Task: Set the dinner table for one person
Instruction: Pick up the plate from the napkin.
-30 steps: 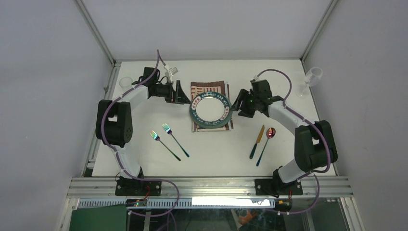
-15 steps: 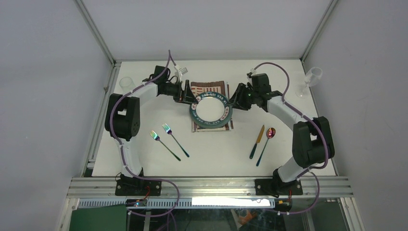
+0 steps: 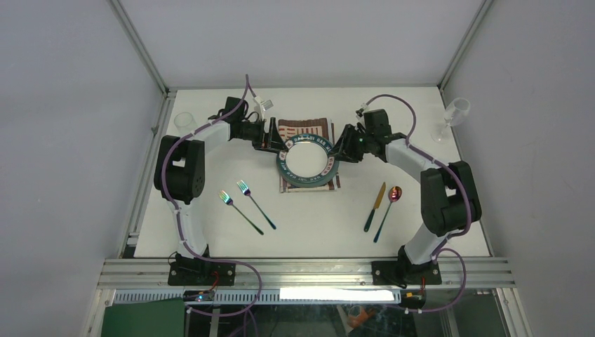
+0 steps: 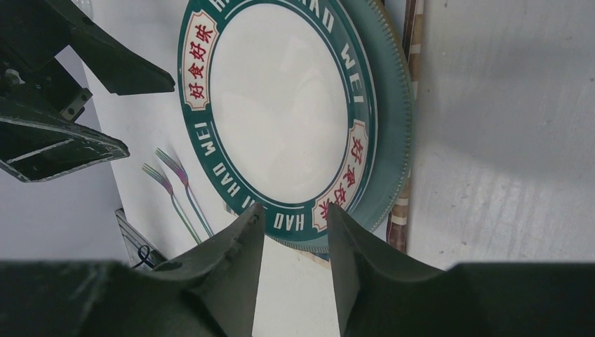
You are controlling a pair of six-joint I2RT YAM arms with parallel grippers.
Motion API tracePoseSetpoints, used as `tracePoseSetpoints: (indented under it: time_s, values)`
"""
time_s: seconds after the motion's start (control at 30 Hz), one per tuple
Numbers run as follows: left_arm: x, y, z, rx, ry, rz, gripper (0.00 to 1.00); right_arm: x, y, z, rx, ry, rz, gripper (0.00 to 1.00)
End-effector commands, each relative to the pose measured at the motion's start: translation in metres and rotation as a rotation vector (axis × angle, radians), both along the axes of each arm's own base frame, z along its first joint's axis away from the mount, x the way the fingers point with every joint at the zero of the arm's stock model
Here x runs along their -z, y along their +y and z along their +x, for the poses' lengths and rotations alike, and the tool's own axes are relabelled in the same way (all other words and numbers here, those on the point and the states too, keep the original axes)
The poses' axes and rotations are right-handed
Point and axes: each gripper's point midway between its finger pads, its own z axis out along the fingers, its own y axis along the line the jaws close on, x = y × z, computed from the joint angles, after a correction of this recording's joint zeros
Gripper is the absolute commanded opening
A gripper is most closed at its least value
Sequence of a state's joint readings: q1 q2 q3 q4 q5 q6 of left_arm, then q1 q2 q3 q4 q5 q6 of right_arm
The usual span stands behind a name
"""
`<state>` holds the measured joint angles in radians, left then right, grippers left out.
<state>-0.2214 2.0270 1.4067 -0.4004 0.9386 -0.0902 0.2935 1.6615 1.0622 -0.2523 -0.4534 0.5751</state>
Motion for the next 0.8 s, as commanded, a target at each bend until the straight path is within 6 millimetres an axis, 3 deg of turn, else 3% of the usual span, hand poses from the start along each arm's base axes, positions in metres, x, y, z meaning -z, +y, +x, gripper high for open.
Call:
tracePoseSetpoints:
  time_s: [0.0, 0.43, 0.77]
  values:
    - [-0.006, -0.001, 0.004, -0.001, -0.03, -0.007, 0.84, -0.018, 0.011, 0.016, -0.028, -0.069, 0.063, 0.4]
    - [0.011, -0.001, 0.002, -0.004, 0.019, -0.001, 0.84, 0.002, 0.005, 0.009, -0.022, -0.033, 0.028, 0.38]
    - [0.007, -0.002, 0.002, -0.004, 0.015, -0.007, 0.84, 0.011, -0.001, 0.0, -0.013, -0.019, 0.003, 0.37]
